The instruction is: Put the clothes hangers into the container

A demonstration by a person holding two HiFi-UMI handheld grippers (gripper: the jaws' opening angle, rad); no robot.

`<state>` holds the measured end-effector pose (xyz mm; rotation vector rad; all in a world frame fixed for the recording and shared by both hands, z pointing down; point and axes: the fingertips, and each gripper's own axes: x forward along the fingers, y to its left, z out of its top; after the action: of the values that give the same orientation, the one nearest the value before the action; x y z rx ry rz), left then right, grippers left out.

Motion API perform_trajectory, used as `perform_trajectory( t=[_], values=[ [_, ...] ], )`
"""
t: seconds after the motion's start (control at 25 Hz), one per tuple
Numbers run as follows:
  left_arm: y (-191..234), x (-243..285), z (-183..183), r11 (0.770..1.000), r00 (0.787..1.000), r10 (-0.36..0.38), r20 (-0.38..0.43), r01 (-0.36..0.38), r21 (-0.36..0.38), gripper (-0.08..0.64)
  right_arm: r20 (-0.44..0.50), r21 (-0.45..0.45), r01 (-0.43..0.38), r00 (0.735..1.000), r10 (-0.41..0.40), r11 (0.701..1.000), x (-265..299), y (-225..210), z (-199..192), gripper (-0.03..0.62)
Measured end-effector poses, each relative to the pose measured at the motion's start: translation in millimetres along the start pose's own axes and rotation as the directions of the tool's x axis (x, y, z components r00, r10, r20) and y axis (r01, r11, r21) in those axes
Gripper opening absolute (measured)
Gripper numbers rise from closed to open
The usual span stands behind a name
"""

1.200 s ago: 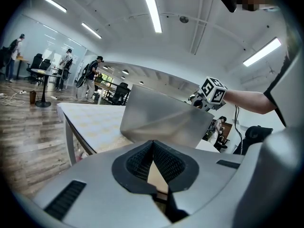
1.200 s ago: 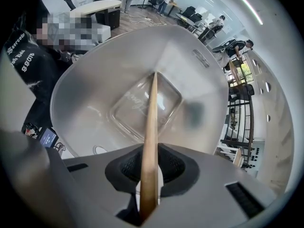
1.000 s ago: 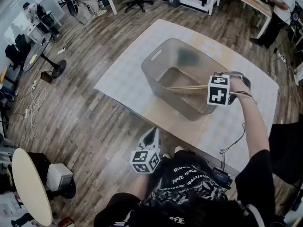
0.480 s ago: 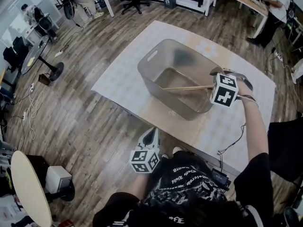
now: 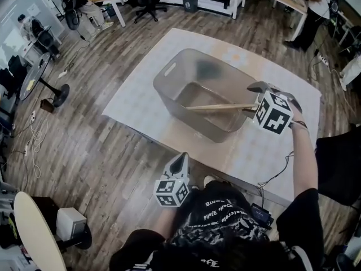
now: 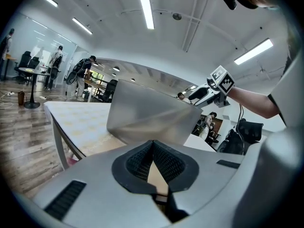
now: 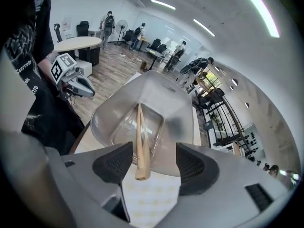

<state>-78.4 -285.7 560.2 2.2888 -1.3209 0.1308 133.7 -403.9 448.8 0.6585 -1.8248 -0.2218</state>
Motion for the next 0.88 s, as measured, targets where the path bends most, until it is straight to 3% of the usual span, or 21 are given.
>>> perform_trajectory(
  t=[0.16,0.44,0.6,0.88],
  values=[
    [-11.3,4.0,3.0,1.0,1.0,-0.028,-0.011,0.028,0.013,0.02,0.135,0.122,0.007,0.991,-0.023,0.993,-24.3,-0.4,2.3,0.291],
    [-29.2,5.1,-2.8,0.993,0.996,-0.083,-0.04,0.086,0.079,0.02,0.32,0.269,0.054,0.937,-0.142,0.962,-55.4,28.5,-9.3,0.29],
    [-41.8,2.4,2.7,0.986,0.991,-0.128,-0.026,0.13,0.108,0.02,0.377,0.403,0.103,0.886,-0.268,0.909,-67.2,46.5,-19.2,0.279],
    [-67.2,5.3,16.5,0.969,0.98,-0.198,0.026,0.192,0.154,0.02,0.399,0.599,0.101,0.822,-0.405,0.794,-54.4,83.6,-39.4,0.276]
  ],
)
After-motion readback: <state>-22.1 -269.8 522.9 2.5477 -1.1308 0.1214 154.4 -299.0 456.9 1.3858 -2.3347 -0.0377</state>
